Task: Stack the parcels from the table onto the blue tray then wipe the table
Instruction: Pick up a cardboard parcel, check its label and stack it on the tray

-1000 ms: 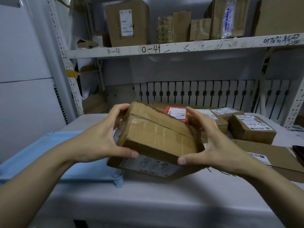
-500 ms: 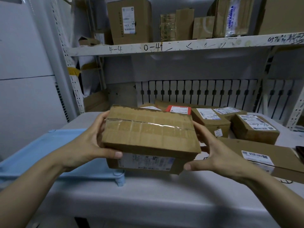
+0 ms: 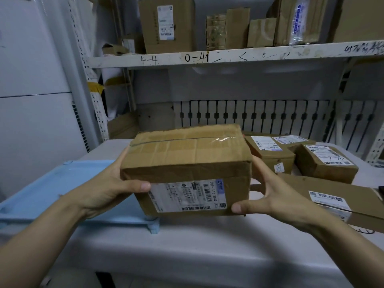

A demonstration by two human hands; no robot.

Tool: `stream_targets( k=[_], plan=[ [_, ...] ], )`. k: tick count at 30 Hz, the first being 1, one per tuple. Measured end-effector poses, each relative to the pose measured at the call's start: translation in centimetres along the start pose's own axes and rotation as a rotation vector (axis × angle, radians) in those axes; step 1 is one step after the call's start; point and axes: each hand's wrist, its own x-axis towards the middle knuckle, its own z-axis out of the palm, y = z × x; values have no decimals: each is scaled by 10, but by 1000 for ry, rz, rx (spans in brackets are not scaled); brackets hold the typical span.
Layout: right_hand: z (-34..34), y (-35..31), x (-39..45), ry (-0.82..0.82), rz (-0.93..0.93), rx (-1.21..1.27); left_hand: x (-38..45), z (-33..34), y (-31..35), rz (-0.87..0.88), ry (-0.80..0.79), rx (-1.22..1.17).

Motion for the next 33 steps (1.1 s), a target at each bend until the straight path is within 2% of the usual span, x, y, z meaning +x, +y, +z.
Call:
stream_targets(
  k=[4,8,12,16,21,26,33],
  plan=[
    [5,-4,2,59,6,94,-3,0,-6,-23,24,-78],
    [9,-15,6,148,-32,40,-2,-5,-4,-20,138,-5],
    [15,-29,15,206,-100,-76,-4,-7,7,51,317,396],
    [27,-44,29,206,-210,-276,-9,-14,17,157,280,700],
    [43,-58,39,190,-395,-515,-15,-14,23,191,196,798],
    [51,-65,39,162,-439,-547,-18,-20,24,185,154,778],
    [50,-63,42,129,-392,-450,-20,-21,20,180,187,768]
  ],
)
